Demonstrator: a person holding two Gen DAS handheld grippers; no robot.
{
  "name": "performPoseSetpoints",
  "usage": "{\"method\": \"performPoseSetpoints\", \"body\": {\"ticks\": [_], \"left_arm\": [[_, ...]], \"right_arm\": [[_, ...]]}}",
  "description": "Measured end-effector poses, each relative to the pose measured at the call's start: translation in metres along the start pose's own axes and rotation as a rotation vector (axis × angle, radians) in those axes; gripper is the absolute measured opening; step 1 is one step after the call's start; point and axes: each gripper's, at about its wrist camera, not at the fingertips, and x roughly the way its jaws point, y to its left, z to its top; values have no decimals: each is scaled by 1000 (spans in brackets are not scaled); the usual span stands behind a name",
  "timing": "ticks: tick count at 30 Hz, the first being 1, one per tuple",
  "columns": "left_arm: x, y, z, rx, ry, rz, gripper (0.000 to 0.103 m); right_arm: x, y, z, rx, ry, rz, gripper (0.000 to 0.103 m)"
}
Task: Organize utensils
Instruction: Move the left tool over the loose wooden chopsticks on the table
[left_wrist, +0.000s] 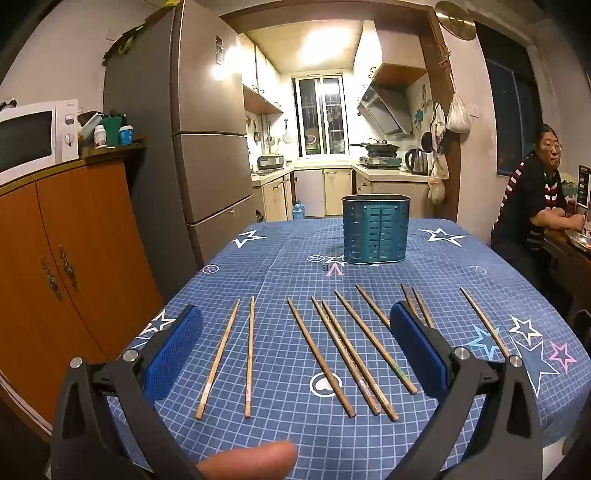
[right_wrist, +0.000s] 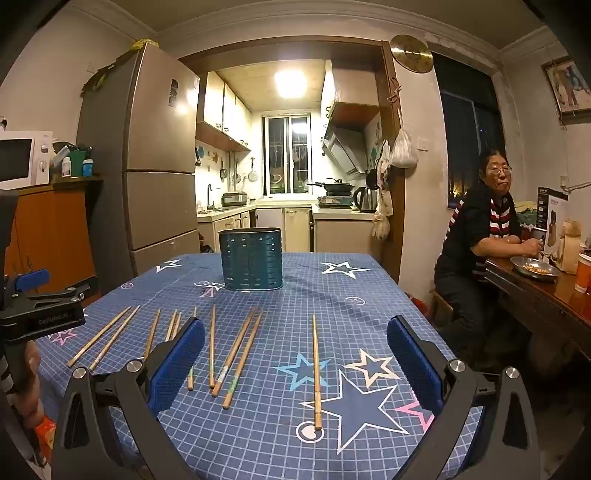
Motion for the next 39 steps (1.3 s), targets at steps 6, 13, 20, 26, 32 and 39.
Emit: {"method": "performPoseSetpoints", "body": {"ticks": [6, 13, 20, 26, 32, 39], "left_arm": [[-4, -3, -1, -5, 0, 0, 98], [1, 3, 2, -19, 18, -5, 98], [6, 7, -2, -28, 29, -11, 98], [7, 7, -5, -30, 32, -35, 98], [-3, 25, -3, -59, -32, -39, 98], [-8, 101, -13, -16, -22, 208, 98]], "right_arm": [[-1, -2, 1, 13, 4, 4, 99], [14, -3, 0, 9, 53, -35, 99], [18, -5, -5, 17, 83, -59, 99], [18, -9, -6, 19, 86, -60, 99], [13, -12, -6, -7, 67, -46, 99], [-2, -13, -9, -67, 8, -63, 99]]}}
